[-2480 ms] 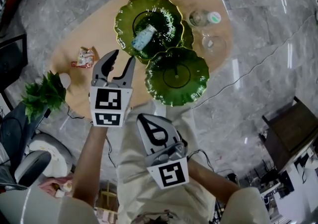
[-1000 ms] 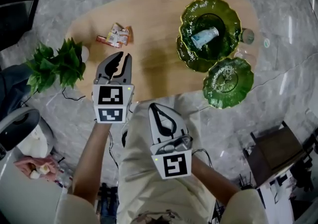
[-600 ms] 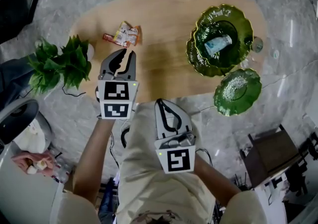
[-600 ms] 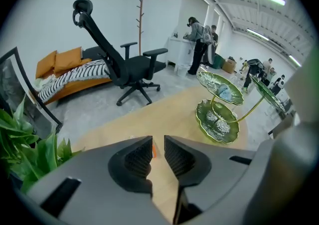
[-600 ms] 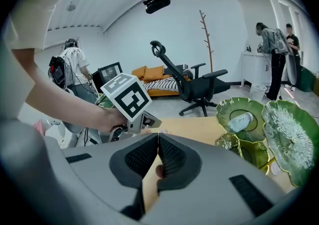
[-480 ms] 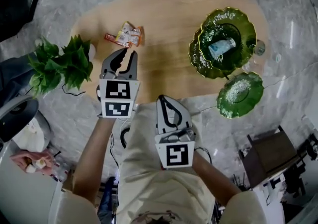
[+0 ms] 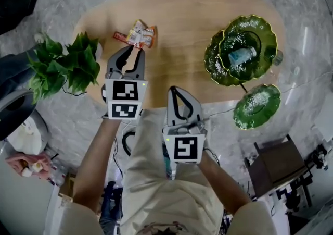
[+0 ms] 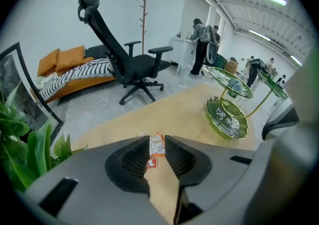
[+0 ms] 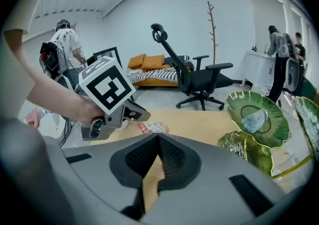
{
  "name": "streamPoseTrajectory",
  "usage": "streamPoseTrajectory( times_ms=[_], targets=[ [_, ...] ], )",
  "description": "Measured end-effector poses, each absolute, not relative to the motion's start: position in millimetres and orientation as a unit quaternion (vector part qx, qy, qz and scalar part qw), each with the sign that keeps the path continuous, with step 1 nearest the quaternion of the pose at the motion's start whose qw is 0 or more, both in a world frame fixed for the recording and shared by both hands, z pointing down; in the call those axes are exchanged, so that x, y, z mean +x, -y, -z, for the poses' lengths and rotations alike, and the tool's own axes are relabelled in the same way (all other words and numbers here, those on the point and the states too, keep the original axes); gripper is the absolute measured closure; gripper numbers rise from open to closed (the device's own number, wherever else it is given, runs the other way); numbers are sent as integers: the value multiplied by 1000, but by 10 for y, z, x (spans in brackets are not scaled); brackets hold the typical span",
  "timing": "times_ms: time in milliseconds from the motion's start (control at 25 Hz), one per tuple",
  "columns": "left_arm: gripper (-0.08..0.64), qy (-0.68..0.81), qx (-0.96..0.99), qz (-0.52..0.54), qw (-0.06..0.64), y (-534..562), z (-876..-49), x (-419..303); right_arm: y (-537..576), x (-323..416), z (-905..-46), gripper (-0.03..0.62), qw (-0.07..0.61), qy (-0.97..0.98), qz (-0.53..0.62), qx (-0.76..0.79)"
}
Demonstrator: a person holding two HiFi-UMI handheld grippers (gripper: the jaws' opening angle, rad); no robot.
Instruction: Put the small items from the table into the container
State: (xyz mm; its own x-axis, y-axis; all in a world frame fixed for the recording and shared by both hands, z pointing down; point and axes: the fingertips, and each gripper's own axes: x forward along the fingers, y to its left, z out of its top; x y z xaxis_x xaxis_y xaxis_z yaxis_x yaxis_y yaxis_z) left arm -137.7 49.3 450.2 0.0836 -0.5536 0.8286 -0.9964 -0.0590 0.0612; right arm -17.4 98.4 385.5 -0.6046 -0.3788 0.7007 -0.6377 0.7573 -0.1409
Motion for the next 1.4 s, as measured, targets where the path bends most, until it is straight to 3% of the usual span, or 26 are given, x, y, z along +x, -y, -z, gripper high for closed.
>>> streamPoseTrajectory(
  times_ms=[600, 1400],
  targets=[
    [437, 601, 631, -331, 362, -551, -4983, -1500, -965, -357, -4295, 586, 330, 877, -220, 273],
    [436, 589, 618, -357, 379, -461, -5508, -1526, -994, -300, -4454, 586, 324, 873, -238, 276]
  ],
)
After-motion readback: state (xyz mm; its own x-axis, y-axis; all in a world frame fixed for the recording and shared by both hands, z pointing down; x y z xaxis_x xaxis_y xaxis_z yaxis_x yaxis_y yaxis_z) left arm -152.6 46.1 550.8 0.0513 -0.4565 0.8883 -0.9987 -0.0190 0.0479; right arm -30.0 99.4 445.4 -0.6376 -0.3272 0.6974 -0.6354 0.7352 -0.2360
